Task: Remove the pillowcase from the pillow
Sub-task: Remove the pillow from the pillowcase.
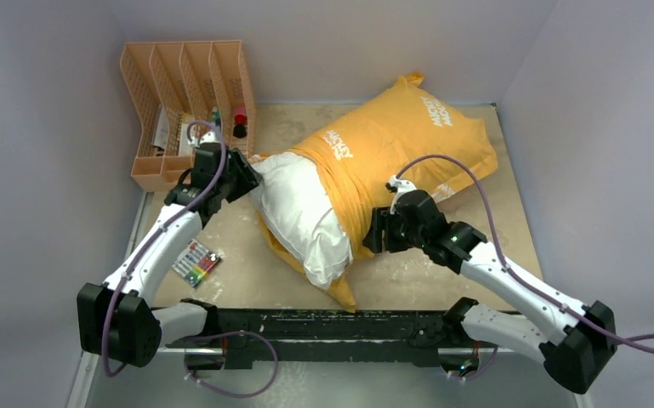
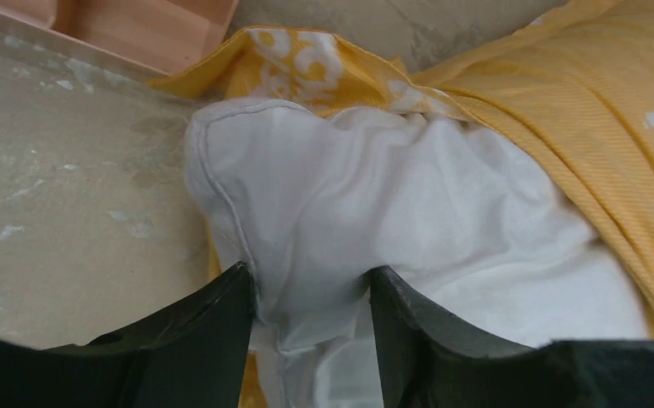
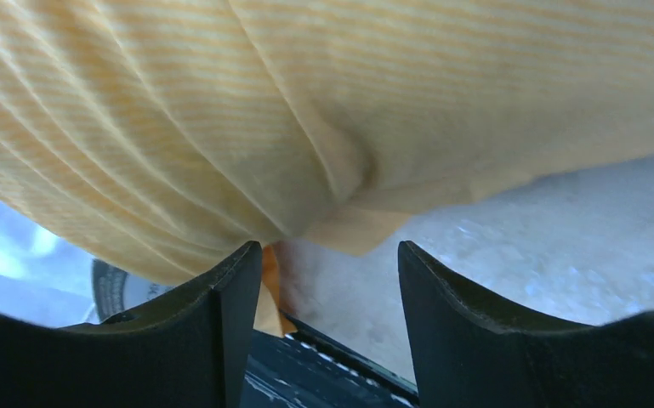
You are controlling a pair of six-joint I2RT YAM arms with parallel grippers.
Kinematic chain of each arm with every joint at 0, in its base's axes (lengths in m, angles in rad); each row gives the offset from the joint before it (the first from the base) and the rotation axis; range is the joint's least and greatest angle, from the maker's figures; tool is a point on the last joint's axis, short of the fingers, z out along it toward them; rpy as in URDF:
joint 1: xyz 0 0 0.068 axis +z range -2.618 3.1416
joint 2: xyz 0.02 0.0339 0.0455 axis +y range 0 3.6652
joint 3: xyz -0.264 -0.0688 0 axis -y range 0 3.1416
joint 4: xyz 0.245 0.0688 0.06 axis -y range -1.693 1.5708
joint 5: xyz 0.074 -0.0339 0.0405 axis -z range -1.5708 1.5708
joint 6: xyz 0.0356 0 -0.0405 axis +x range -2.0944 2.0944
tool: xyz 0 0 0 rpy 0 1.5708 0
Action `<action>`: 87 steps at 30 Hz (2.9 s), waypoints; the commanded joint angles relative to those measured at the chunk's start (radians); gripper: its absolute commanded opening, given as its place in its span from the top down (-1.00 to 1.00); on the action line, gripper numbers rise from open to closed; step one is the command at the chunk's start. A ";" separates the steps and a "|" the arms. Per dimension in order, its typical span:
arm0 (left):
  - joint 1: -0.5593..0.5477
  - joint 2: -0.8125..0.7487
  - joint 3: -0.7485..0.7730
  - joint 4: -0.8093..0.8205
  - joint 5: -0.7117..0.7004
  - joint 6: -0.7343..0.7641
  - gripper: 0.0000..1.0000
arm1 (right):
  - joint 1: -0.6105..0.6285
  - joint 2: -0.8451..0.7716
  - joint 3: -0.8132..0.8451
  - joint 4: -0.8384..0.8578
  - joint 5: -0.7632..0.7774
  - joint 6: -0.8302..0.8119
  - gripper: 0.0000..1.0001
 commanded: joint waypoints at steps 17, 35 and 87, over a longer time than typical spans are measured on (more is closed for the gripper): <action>-0.013 -0.639 -0.422 -0.040 0.396 -0.171 -0.55 | 0.002 0.239 -0.002 0.512 -0.204 0.144 0.61; -0.478 -0.450 -0.452 0.397 -0.012 -0.299 0.77 | 0.009 0.036 -0.230 0.530 -0.284 0.295 -0.33; -0.458 -0.561 0.011 -0.407 -0.569 -0.141 1.00 | -0.134 0.096 -0.089 0.221 0.346 0.081 1.00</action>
